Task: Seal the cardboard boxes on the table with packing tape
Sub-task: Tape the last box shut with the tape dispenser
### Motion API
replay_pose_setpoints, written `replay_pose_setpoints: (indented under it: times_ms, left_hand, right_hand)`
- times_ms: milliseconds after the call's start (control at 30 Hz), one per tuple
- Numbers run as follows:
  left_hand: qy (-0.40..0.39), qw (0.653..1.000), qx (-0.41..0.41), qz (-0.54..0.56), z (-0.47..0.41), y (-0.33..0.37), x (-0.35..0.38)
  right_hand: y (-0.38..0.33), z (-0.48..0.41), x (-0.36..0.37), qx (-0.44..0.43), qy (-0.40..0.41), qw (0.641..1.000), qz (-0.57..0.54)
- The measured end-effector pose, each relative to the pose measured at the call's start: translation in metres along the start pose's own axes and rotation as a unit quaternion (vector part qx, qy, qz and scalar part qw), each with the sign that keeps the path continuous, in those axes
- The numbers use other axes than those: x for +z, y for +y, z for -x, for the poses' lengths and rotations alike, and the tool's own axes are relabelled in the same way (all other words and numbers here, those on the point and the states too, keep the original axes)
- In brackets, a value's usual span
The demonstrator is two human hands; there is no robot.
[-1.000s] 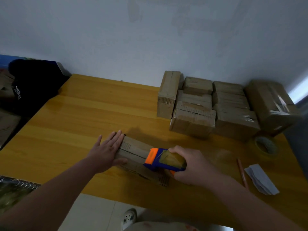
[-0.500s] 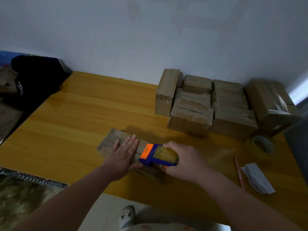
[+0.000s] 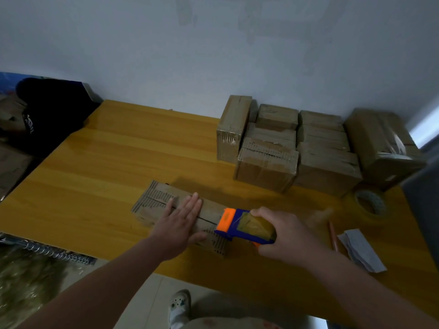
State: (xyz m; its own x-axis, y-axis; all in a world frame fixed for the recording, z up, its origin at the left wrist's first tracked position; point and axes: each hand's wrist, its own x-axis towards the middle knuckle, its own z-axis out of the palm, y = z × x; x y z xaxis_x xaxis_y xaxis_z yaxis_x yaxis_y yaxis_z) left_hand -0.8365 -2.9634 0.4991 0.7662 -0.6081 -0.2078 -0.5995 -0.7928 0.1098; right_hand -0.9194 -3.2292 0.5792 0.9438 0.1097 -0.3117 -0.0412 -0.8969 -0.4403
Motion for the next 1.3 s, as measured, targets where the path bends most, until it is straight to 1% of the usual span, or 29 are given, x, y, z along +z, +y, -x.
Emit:
replay_pose_setpoints:
  times_ms: [67, 100, 167, 300, 400, 467, 600, 667, 800, 933, 1067, 1300]
  left_hand:
    - [0.001, 0.999, 0.037, -0.024, -0.003, 0.021, 0.008]
    - [-0.004, 0.998, 0.043, -0.044, -0.004, 0.029, 0.012]
    - [-0.016, 0.998, 0.037, -0.051, -0.009, 0.037, 0.015]
    - [0.000, 0.998, 0.036, -0.056, -0.010, 0.038, 0.014]
    - [-0.009, 0.997, 0.026, -0.070, -0.009, 0.039, 0.013]
    - [-0.014, 0.998, 0.021, -0.058, -0.009, 0.039, 0.014]
    - [0.007, 0.998, 0.018, -0.065, -0.009, 0.038, 0.015]
    - [-0.010, 0.998, 0.015, -0.062, -0.010, 0.040, 0.014]
    - [-0.007, 0.998, 0.031, -0.057, -0.011, 0.040, 0.014]
    - [-0.005, 0.998, 0.024, -0.062, -0.010, 0.041, 0.011]
    - [0.002, 0.999, 0.029, -0.031, -0.011, 0.044, 0.009]
    - [-0.024, 0.999, 0.014, -0.045, -0.011, 0.049, 0.004]
  right_hand:
    - [0.002, 0.001, 0.002, 0.001, 0.001, 1.000, -0.005]
    - [0.003, 0.002, 0.003, 0.000, 0.003, 1.000, -0.009]
    - [0.004, 0.003, 0.005, -0.004, 0.006, 1.000, -0.016]
    - [0.005, 0.005, 0.002, -0.016, 0.004, 0.999, -0.036]
    - [0.009, 0.007, 0.000, -0.013, -0.013, 0.997, -0.071]
    - [0.016, 0.013, -0.004, -0.007, -0.025, 0.996, -0.089]
    - [0.040, 0.034, -0.023, 0.023, -0.053, 0.998, -0.035]
    - [0.049, 0.040, -0.026, 0.037, -0.064, 0.997, -0.028]
    - [0.039, 0.031, -0.020, 0.032, -0.088, 0.995, -0.014]
    - [0.028, 0.014, -0.015, 0.028, -0.100, 0.995, -0.004]
    - [0.012, 0.000, -0.015, 0.029, -0.096, 0.995, 0.004]
    - [0.008, -0.028, -0.024, 0.043, -0.116, 0.992, 0.016]
